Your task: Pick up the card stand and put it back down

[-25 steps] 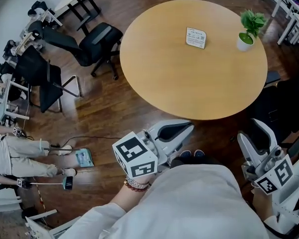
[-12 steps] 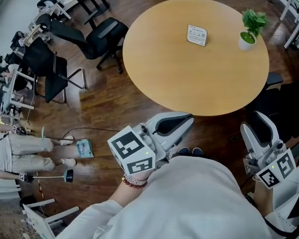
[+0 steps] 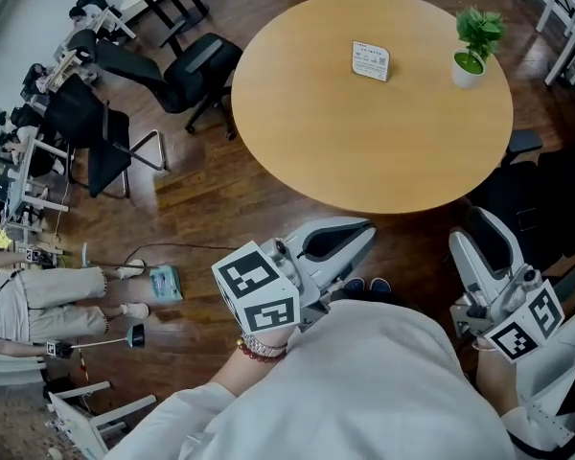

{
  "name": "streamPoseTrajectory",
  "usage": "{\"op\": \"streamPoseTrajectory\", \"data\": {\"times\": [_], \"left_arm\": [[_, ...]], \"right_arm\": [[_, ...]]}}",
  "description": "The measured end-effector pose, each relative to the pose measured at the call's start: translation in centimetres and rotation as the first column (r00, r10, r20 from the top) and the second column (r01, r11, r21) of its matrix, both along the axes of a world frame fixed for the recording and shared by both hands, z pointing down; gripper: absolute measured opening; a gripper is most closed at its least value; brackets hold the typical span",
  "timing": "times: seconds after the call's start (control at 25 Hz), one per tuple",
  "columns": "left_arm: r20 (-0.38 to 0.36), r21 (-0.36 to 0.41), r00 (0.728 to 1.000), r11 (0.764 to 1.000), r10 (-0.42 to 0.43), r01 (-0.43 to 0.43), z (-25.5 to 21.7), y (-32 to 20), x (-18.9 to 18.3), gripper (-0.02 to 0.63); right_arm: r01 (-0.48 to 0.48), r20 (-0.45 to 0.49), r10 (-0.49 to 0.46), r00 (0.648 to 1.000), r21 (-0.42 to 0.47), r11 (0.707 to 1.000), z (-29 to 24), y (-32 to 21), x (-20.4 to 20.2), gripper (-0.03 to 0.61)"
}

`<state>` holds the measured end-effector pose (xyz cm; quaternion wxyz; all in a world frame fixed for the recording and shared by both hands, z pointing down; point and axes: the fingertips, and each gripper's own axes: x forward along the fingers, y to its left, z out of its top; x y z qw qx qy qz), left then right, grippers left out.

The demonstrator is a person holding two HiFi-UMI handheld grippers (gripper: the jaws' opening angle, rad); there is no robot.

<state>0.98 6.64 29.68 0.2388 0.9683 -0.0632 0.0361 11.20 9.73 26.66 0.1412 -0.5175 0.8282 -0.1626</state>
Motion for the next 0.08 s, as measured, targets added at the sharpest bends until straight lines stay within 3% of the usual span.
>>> {"op": "streamPoseTrajectory", "data": {"times": [0.08], "left_arm": [[-0.014, -0.008, 1.000, 1.000, 0.014, -0.014, -0.20, 0.30, 0.38, -0.012]], "right_arm": [[-0.029, 0.021, 0.029, 0.999, -0.002, 1.000, -0.48, 0.35, 1.14, 0.167]]}}
